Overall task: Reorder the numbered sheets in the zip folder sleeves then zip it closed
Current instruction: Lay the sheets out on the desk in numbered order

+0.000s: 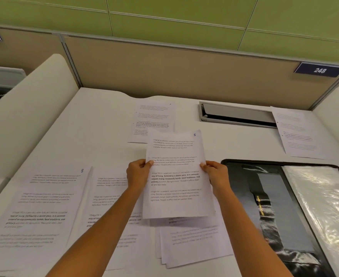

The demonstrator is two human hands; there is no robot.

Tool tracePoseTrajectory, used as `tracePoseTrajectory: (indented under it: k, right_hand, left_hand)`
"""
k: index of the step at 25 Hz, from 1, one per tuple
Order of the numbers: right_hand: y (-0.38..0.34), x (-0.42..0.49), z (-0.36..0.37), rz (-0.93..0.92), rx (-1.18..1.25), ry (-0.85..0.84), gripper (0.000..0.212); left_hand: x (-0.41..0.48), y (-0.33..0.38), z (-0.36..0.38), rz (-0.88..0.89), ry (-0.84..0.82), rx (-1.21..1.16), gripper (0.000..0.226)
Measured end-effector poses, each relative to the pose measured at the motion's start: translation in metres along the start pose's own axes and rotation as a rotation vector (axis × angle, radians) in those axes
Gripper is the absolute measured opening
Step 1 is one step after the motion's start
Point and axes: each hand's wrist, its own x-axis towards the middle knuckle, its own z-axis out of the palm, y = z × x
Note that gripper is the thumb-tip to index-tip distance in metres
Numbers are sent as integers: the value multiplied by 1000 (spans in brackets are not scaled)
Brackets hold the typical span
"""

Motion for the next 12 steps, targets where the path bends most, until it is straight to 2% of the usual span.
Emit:
tracePoseTrajectory:
  k: [8, 12]
  right_hand:
    - [-9, 14, 89, 2, -62, -65, 5]
    - [-17, 31, 151, 13, -67, -61, 7]
  left_hand:
    - [78, 12, -67, -7, 47, -34, 29]
    - [122, 14, -106, -15, 50, -52, 30]
